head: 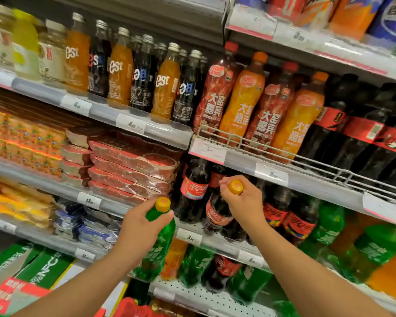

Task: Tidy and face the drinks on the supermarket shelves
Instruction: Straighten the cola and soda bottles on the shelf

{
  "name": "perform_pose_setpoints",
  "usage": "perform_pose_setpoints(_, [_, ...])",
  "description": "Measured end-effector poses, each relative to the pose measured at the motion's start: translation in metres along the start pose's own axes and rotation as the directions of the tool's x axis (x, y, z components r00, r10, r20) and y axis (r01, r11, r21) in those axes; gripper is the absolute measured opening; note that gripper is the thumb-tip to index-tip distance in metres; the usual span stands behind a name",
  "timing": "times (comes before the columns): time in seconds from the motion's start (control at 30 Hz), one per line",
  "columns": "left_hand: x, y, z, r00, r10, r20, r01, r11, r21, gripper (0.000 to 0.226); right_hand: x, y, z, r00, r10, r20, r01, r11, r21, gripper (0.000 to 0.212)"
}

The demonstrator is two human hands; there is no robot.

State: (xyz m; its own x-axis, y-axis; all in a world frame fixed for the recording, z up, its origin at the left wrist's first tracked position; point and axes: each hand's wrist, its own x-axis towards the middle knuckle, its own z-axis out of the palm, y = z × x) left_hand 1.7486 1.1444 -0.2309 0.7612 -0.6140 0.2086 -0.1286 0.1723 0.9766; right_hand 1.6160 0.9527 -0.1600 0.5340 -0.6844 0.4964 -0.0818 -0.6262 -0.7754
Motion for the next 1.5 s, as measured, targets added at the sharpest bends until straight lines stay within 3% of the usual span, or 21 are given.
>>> perform_pose_setpoints(0.33, [0.011, -0.006, -0.004, 0.999, -0.044, -0.027, 0.042, 0.997, -0.068, 0.018, 0.032, 0.024, 0.014, 0.995, 0.101, -0.012, -0.102, 0.994, -0.041, 0.008])
perform_pose_setpoints(0.5, [0.018, -0.007, 0.0, 0.998, -0.032, -0.054, 0.03, 0.999, -0.045, 0.016, 0.056, 0.028, 0.022, 0.973, 0.204, -0.109, -0.206, 0.979, -0.009, 0.048])
perform_pose_setpoints(0.57, [0.022, -0.006, 0.001, 0.999, -0.029, -0.045, 0.027, 0.998, -0.049, 0.015, 0.065, 0.027, 0.029, 0.952, 0.26, -0.159, -0.259, 0.965, 0.027, 0.035])
perform_pose_setpoints(0.63, [0.025, -0.006, 0.002, 0.999, -0.019, -0.043, 0.017, 0.999, -0.041, 0.012, 0.074, 0.031, 0.031, 0.917, 0.376, -0.129, -0.369, 0.926, 0.077, 0.008])
perform_pose_setpoints(0.77, [0.03, -0.005, 0.005, 0.999, -0.019, -0.044, 0.018, 0.999, -0.032, 0.009, 0.077, 0.048, 0.023, 0.78, 0.621, 0.073, -0.62, 0.784, -0.042, 0.034])
perform_pose_setpoints(0.83, [0.032, -0.005, 0.006, 0.999, -0.026, -0.03, 0.025, 0.999, -0.031, 0.008, 0.078, 0.05, 0.025, 0.791, 0.611, 0.035, -0.611, 0.792, -0.018, 0.037])
perform_pose_setpoints(0.93, [0.034, -0.004, 0.007, 1.0, -0.029, -0.013, 0.029, 0.999, -0.026, 0.009, 0.092, 0.044, 0.032, 0.897, 0.419, -0.144, -0.422, 0.907, 0.011, 0.045])
perform_pose_setpoints(1.0, [0.034, -0.004, 0.008, 1.0, -0.014, -0.012, 0.014, 1.0, -0.009, 0.009, 0.099, 0.041, 0.038, 0.893, 0.432, -0.124, -0.432, 0.901, 0.032, 0.04])
perform_pose_setpoints(1.1, [0.031, -0.003, 0.009, 1.0, 0.002, -0.004, -0.002, 1.0, 0.005, 0.009, 0.102, 0.046, 0.038, 0.896, 0.429, -0.118, -0.44, 0.893, -0.093, 0.026])
perform_pose_setpoints(1.23, [0.029, -0.001, 0.007, 1.0, 0.006, 0.022, -0.005, 1.0, -0.016, 0.01, 0.1, 0.048, 0.037, 0.918, 0.368, -0.151, -0.382, 0.92, -0.084, 0.044])
perform_pose_setpoints(1.43, [0.029, -0.003, 0.008, 0.998, -0.01, 0.056, 0.011, 1.0, -0.025, 0.01, 0.081, 0.032, 0.031, 0.927, 0.351, -0.133, -0.356, 0.934, -0.019, 0.052])
perform_pose_setpoints(1.5, [0.031, -0.004, 0.011, 0.997, -0.025, 0.069, 0.028, 0.999, -0.04, 0.012, 0.061, 0.026, 0.025, 0.949, 0.274, -0.153, -0.304, 0.926, -0.225, 0.059])
